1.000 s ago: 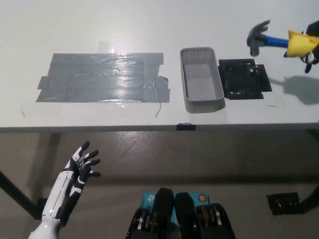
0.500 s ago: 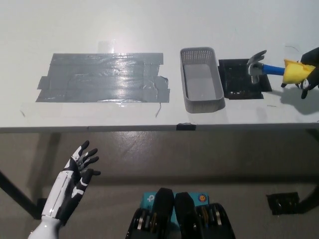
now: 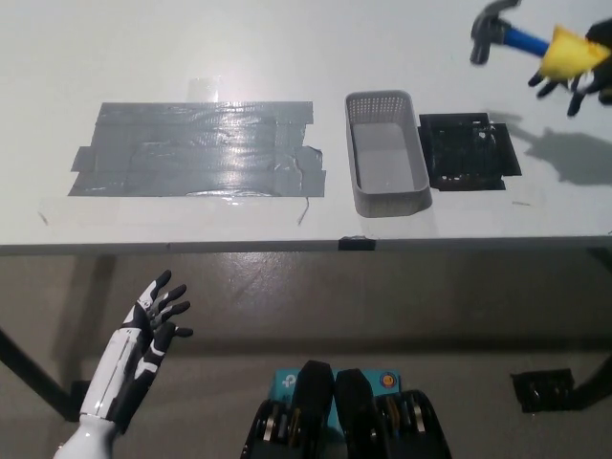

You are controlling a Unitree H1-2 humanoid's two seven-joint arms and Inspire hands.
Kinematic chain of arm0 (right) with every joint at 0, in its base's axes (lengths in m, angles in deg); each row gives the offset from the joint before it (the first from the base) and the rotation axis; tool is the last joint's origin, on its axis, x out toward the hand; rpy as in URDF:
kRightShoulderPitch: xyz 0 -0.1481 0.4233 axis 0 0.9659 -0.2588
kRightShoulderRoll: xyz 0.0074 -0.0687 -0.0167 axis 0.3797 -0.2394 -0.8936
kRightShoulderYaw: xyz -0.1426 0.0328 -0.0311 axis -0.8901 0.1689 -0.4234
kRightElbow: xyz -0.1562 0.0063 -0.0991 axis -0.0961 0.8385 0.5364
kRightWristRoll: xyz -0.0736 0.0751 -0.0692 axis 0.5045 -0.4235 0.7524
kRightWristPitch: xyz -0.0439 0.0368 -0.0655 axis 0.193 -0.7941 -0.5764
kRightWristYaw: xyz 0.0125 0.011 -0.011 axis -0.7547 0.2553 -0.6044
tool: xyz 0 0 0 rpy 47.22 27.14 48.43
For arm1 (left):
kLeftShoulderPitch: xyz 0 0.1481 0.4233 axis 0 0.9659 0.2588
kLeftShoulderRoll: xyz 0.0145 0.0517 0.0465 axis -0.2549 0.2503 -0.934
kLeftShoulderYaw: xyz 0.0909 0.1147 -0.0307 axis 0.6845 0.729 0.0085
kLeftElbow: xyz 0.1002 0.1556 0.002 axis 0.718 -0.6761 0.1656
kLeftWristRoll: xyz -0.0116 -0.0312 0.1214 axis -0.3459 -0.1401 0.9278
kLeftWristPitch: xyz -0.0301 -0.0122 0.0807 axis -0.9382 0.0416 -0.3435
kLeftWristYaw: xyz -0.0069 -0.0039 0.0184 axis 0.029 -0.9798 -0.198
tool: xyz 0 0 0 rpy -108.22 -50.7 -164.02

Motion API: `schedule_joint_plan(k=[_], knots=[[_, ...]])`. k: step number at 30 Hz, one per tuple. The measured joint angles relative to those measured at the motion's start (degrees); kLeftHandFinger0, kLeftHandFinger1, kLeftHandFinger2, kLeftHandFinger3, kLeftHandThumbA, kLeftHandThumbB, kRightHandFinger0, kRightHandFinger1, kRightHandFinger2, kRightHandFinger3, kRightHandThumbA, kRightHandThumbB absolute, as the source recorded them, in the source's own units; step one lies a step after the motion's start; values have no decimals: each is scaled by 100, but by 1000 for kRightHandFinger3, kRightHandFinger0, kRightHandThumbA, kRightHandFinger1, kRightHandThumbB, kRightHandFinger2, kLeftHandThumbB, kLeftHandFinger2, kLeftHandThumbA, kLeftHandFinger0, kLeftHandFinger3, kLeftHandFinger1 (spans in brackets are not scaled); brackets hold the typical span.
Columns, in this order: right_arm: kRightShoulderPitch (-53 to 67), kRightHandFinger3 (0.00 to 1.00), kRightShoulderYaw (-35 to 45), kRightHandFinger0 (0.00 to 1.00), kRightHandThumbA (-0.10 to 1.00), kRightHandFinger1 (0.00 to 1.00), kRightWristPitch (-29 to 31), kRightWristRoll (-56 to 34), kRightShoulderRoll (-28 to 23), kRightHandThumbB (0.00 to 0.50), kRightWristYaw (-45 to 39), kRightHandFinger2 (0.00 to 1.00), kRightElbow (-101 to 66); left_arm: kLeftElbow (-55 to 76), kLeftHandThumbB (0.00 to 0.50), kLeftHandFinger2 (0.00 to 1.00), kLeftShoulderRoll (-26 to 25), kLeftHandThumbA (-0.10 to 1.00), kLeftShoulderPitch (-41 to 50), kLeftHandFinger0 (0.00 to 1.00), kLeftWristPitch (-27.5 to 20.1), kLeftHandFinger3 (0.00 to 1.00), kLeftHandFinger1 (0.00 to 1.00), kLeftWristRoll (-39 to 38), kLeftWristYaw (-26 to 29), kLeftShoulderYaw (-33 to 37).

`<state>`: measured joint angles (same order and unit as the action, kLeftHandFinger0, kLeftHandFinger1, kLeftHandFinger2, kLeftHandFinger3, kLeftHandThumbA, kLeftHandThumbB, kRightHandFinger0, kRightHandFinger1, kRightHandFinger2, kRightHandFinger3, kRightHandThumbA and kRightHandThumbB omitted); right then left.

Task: The robot picks the hammer with right hand and hits the black area on the desk and places it back.

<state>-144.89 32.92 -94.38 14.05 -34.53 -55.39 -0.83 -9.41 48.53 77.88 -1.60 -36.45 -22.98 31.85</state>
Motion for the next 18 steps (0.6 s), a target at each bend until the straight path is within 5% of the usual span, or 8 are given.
schedule_joint_plan(k=[7,9,11,14,15,16,17,18], knots=[[-451,373,108,0,-100,341,-116,-69,-8,202,-154,733,187,5,73,909,-1,926,-1,713,0,1000,859,0,0,-1],[-461,456,73,0,-100,380,-161,-78,-66,187,-201,817,-164,37,81,913,-1,915,-2,719,0,1000,862,-3,0,-3],[-430,551,-32,0,-100,448,-199,-70,-115,114,-225,943,-575,78,78,914,-1,915,0,721,1,1000,861,-13,-1,-12],[-318,721,-338,71,-100,635,-169,-56,-114,154,-245,1000,-687,145,61,912,-1,913,-14,715,-1,1000,856,-13,-1,-17],[-211,641,-494,150,-100,633,-102,-20,-105,153,-239,974,-630,147,63,920,-2,921,-22,719,-1,1000,863,-13,-1,-21],[-126,533,-597,80,-100,443,-61,7,-96,151,-231,672,-593,147,63,923,-3,925,-23,720,-1,1000,865,-13,-1,-25],[90,534,-872,3,-100,189,43,71,-72,160,-218,455,-549,147,54,923,-7,926,-17,719,-1,1000,865,-13,-1,-32],[269,687,-1072,0,-100,61,105,135,-42,162,-191,382,-528,147,64,923,-13,931,-14,719,-1,1000,865,-13,-1,-34]])
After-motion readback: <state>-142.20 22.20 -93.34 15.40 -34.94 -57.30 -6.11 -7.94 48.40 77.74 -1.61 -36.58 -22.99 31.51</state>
